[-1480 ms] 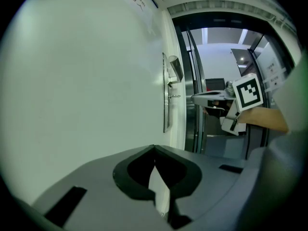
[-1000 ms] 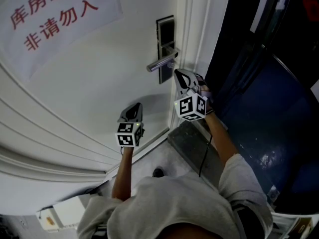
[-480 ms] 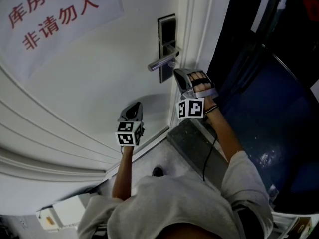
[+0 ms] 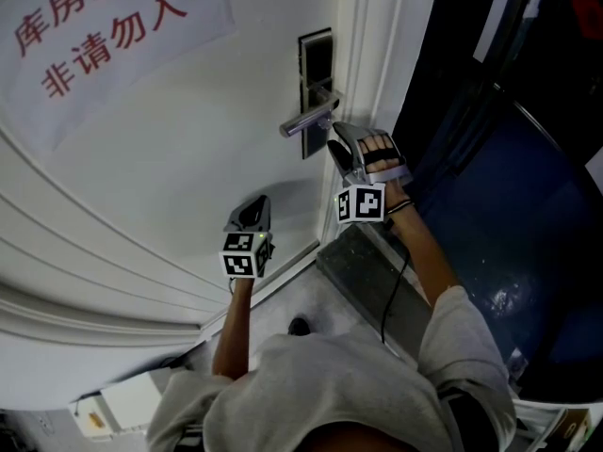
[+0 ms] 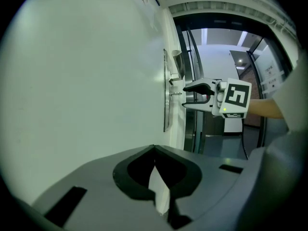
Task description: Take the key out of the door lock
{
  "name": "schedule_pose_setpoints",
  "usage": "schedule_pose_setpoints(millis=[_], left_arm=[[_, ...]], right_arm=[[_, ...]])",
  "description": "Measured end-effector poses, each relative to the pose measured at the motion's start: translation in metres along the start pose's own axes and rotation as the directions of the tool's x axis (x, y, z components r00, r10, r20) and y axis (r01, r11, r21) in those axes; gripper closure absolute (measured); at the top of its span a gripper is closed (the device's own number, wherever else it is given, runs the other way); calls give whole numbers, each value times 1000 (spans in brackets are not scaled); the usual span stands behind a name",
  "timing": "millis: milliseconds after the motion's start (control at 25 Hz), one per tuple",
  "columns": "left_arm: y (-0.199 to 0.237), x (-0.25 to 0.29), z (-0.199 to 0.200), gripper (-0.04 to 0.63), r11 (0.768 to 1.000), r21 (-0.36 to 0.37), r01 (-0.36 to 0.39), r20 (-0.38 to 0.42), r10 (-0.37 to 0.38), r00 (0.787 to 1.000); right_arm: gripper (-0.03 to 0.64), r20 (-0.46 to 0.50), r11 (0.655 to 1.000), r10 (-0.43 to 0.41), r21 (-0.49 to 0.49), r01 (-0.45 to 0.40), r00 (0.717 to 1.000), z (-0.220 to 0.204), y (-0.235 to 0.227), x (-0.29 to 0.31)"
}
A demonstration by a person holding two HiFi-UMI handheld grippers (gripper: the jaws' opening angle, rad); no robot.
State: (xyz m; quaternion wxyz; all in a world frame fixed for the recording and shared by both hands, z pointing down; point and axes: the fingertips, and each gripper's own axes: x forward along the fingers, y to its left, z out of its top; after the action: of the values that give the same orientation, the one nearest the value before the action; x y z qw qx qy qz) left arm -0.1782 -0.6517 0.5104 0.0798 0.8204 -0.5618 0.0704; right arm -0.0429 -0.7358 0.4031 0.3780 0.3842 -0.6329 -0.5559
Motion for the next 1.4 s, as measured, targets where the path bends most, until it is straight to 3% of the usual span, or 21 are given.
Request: schedule_pose_setpoints(millis=[240,440,840,1400], left_arm=[[0,1,-2,577,1000,-4,3,-3,-3,1000],[5,-2,-4,577,1000,-7,-5,-10,5,1000],[15,-5,-7,577,1000,-11,-21,-17,21,1000],[7,-4,-9,577,1000,-13,-13,-21,13,1000]], right_arm=[[405,11,999,-22,-32,23,1000,4,-5,15],[488,27,998,-59,-30,60,998,7,-15,23],[580,36,991,-87,-96,91,996,9,-13,35],[588,22,990,-76,-113,78,997,8,-12,34]])
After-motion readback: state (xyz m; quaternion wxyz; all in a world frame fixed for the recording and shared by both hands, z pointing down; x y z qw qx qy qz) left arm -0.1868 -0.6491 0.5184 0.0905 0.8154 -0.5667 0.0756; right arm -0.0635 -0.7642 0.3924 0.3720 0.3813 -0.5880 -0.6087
